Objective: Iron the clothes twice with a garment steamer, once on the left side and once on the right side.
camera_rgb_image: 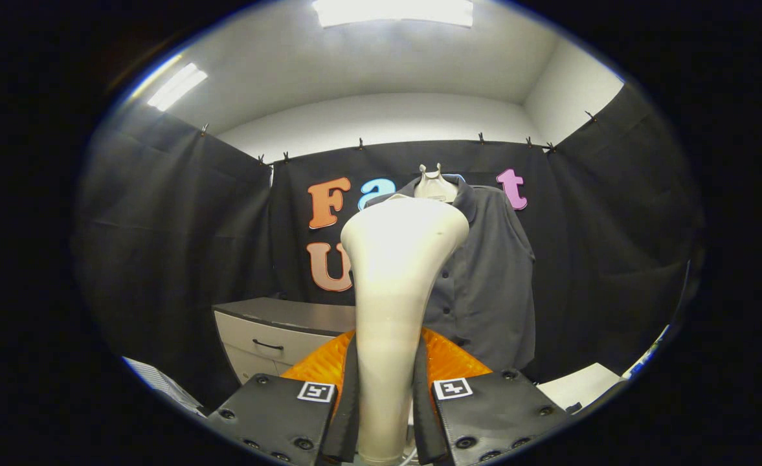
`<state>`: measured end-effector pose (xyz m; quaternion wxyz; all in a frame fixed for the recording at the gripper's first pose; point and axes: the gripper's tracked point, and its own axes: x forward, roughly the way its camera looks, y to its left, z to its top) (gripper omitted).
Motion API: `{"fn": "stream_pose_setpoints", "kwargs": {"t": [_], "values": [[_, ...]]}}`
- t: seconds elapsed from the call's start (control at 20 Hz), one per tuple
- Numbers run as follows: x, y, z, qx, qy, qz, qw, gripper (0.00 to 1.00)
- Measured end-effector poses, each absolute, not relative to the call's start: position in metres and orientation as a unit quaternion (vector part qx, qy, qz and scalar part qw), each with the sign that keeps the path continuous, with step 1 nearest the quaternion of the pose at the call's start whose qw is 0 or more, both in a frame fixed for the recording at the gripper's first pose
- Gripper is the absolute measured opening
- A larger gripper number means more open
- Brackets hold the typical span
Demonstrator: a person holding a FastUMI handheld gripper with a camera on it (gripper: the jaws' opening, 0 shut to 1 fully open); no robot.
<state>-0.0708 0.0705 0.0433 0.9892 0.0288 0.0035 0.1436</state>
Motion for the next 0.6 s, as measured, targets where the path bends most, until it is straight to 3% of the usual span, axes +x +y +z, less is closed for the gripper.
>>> {"fn": "stream_pose_setpoints", "kwargs": {"t": [0.6], "values": [[-0.085, 0.064, 0.05, 0.024, -0.001, 0.133, 0.991, 0.42]]}}
